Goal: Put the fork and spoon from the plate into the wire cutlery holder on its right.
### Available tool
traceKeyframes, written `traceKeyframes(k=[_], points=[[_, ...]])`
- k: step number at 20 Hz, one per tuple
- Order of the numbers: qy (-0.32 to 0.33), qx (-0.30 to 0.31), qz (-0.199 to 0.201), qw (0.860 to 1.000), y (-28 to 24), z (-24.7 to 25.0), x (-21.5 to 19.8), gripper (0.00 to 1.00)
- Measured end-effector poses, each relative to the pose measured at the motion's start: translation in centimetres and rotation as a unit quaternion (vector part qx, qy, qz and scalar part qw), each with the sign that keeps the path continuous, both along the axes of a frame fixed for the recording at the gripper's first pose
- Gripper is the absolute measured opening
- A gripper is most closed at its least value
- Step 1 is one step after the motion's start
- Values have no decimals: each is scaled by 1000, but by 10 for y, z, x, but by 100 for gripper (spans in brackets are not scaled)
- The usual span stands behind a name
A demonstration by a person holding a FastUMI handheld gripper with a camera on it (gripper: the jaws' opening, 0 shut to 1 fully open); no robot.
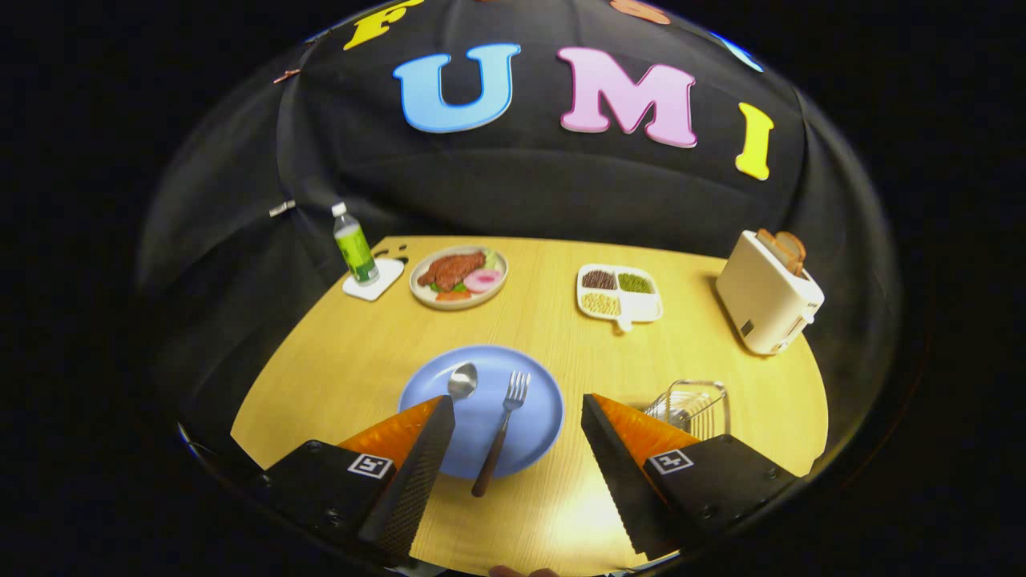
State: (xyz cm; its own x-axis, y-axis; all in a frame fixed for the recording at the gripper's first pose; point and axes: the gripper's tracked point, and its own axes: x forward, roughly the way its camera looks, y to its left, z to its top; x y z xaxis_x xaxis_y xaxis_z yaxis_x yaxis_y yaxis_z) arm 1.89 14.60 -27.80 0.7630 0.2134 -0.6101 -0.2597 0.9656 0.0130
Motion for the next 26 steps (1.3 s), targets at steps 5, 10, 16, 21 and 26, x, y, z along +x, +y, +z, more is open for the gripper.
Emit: traceKeyframes(k=[5,10,16,21,26], points=[[55,-55,3,997,4,-59,7,99],[107,-85,14,991,11,-100,10,95],[195,-85,-6,977,13,-133,8,57],[227,-52,9,972,18,-132,16,18],[250,-50,46,966,12,-128,10,7]])
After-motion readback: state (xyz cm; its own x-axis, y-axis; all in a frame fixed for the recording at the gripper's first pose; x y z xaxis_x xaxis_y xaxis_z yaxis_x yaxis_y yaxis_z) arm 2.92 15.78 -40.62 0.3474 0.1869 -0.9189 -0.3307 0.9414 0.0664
